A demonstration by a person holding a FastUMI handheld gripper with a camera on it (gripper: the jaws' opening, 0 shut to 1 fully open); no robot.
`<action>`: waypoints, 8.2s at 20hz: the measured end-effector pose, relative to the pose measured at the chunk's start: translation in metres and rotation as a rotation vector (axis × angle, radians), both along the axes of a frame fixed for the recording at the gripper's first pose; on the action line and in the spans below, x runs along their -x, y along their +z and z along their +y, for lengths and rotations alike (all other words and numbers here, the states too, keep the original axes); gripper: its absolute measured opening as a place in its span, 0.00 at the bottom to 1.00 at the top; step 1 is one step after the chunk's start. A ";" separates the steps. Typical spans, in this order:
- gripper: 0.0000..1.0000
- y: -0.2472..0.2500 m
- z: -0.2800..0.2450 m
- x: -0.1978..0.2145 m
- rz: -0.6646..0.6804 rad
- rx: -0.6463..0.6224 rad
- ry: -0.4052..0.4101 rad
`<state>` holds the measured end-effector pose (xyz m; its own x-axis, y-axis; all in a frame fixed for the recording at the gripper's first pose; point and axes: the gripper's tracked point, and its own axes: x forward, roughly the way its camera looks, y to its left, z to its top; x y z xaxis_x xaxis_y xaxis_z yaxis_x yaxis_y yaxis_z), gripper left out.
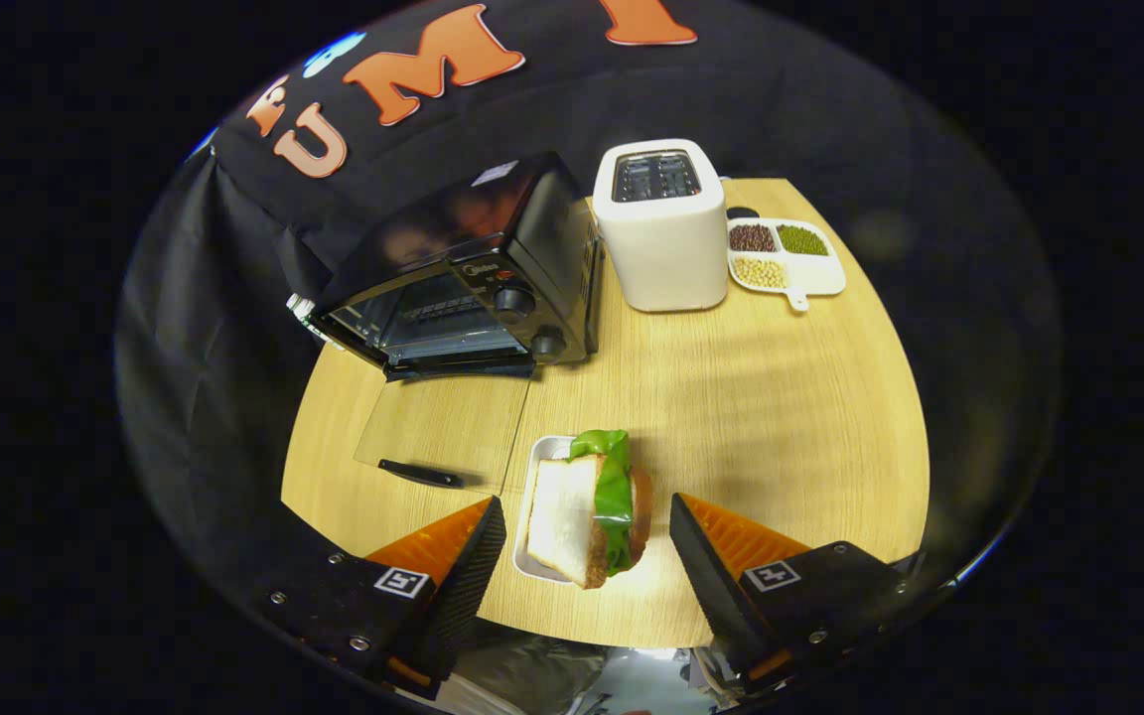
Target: Open the toaster oven, put the food inside, and close the toaster oven door.
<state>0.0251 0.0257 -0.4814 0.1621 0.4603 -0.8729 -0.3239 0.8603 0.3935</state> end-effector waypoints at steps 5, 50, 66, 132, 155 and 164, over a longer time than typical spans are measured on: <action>0.99 -0.029 0.000 0.000 0.169 -0.046 0.023; 0.26 0.047 0.166 0.012 0.097 -0.570 -0.514; 0.26 -0.028 0.261 -0.053 -0.017 -0.672 -0.937; 1.00 -0.117 0.238 0.102 -0.339 0.269 -0.144; 1.00 0.010 0.268 -0.036 -0.587 0.110 -0.200; 1.00 0.039 0.253 -0.033 -0.618 0.085 -0.248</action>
<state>0.0577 0.2792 -0.4422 0.7356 0.2789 -0.6173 -0.2569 0.9581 0.1266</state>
